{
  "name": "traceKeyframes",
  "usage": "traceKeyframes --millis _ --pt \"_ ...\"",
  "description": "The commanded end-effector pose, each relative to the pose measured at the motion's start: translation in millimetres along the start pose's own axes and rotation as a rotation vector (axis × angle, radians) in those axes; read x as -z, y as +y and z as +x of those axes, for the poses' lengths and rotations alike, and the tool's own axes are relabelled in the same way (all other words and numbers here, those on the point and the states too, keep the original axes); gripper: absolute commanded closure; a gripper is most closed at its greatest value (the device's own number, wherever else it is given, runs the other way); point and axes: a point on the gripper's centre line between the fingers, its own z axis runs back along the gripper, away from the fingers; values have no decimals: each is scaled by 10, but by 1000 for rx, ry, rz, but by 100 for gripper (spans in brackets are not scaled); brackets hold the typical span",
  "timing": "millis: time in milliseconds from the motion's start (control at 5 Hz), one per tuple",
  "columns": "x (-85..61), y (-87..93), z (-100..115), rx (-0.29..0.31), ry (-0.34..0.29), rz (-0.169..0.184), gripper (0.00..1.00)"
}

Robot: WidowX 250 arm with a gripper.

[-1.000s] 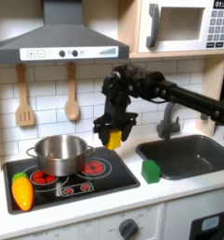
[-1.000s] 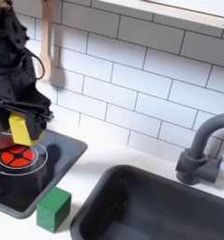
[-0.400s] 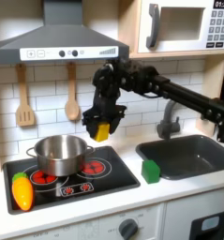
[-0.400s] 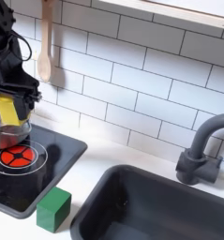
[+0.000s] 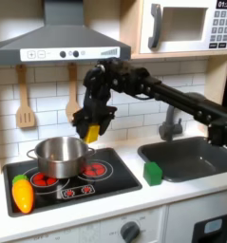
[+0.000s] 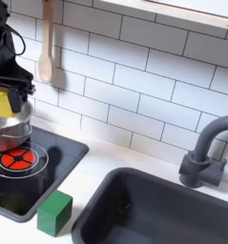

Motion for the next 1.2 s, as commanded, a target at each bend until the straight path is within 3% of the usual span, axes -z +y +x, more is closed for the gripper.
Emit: traceKeyframes --millis 0,400,600,800,1000 --pt "183 166 132 -27 -12 54 100" --pt "387 245 229 -47 -36 97 100" --pt "383 292 238 -61 -55 114 100" --pt "385 271 220 -33 -47 137 5" --pt "347 298 206 -33 -52 135 0"
